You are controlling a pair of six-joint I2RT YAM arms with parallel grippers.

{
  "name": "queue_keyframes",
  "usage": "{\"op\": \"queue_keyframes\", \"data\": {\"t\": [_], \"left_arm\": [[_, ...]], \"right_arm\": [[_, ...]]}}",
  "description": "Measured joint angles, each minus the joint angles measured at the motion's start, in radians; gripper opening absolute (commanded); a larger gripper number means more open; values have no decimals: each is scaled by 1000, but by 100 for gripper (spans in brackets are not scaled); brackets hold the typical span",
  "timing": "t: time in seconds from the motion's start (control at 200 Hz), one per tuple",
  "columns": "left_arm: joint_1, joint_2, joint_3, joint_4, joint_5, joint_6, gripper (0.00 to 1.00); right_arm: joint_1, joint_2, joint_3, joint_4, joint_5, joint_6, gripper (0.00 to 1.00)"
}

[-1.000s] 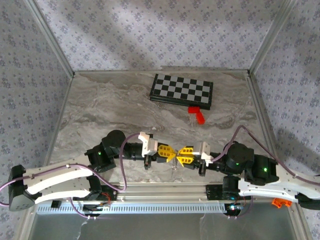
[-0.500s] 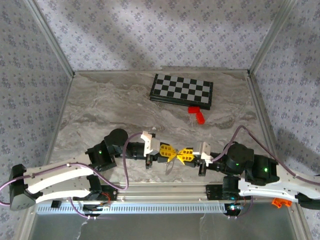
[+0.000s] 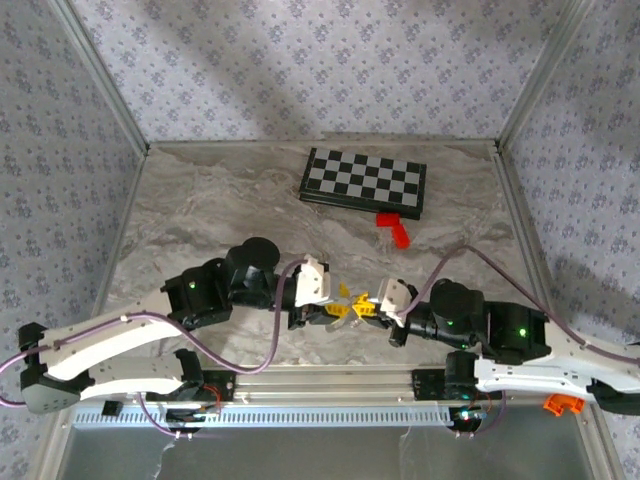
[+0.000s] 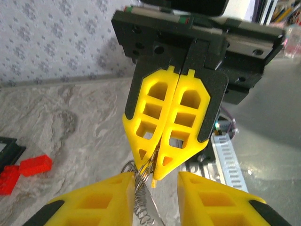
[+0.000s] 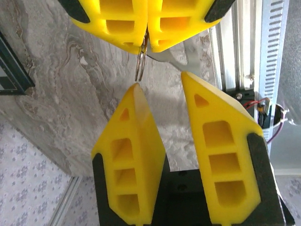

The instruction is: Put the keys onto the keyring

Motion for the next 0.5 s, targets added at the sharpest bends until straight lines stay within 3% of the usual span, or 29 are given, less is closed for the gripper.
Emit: {"op": "queue_keyframes", "data": {"t": [0.5], "left_arm": [[-1, 57, 31, -87, -30, 68, 21]], "right_arm": [[0, 24, 0, -57, -8, 1, 0]]}}
